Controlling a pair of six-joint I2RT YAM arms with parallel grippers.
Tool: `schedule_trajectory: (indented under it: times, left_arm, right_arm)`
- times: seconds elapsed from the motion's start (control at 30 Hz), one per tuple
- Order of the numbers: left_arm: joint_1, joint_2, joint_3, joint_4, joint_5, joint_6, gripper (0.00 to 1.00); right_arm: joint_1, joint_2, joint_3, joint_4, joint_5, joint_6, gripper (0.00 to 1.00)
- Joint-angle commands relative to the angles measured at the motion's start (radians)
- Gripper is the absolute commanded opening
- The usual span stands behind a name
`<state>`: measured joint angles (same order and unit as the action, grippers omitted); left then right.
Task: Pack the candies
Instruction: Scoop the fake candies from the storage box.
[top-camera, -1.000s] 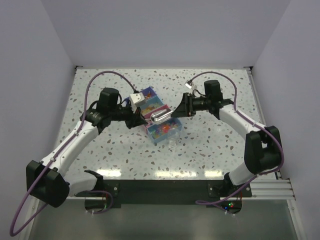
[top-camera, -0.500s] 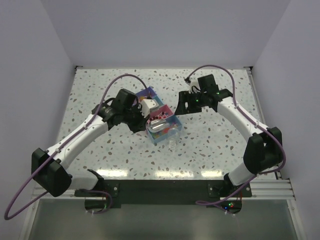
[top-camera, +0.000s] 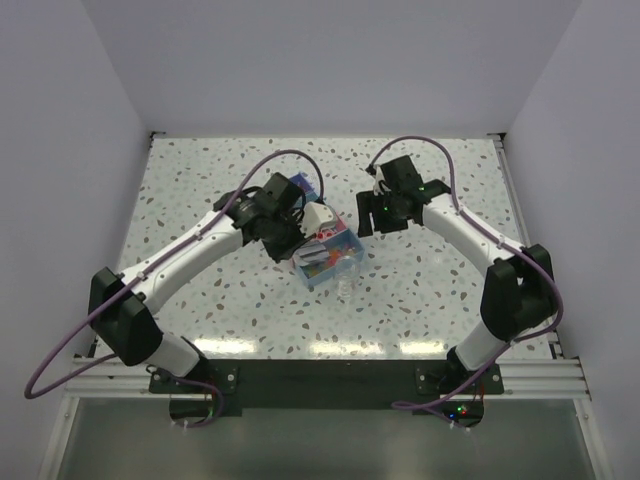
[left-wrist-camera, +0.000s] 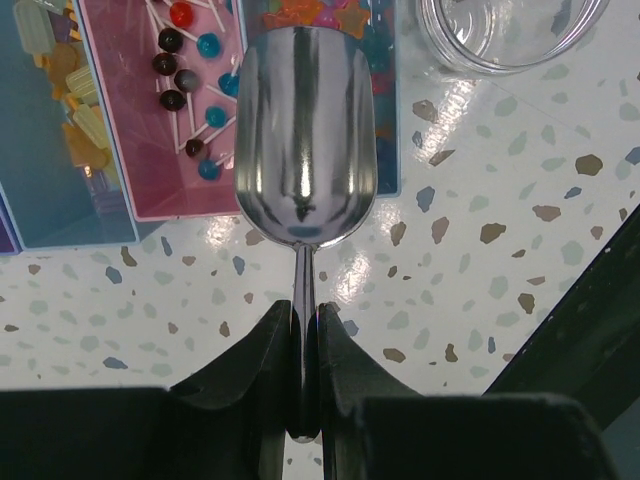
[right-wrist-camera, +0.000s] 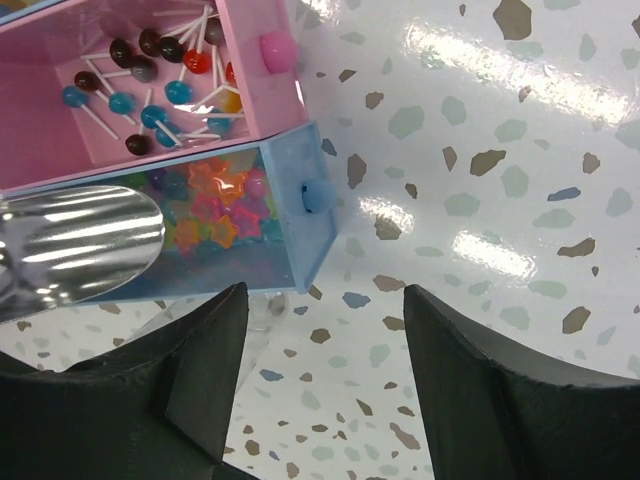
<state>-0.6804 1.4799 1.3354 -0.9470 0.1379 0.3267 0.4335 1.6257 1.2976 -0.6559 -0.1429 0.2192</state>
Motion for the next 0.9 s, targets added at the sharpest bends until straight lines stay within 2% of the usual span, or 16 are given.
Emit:
schedule_trajectory:
  times: [0.0,0.13,0.47,0.57,0.73,0.87]
  left_arm:
    - [-0.030,0.023,0.076,-0.076,-0.075,0.026,0.00]
    - [-0.088,0.065,0.129,-0.134,-0.132,0.021,0.00]
    - [-0.119,0.137,0.229,-0.222,-0.193,-0.012,0.00]
    - [-0.125,0.167,0.249,-0.251,-0.207,-0.038,0.00]
    - [-0.139,0.198,0.272,-0.274,-0.224,-0.070,0.00]
    - [-0.150,0.214,0.289,-0.282,-0.241,-0.077,0.00]
  right_arm:
    - [0.013,0.000,0.023,0.001,0.068,-0.006,0.66]
    - [0.014,0.005,0.014,0.028,0.068,0.012,0.64]
    - [0.017,0.019,-0.009,0.093,0.063,0.025,0.62]
    - [0.017,0.020,-0.030,0.130,0.037,0.032,0.57]
    - [0.017,0.033,-0.057,0.168,0.025,0.040,0.55]
    - [0.019,0.048,-0.063,0.194,0.003,0.034,0.48]
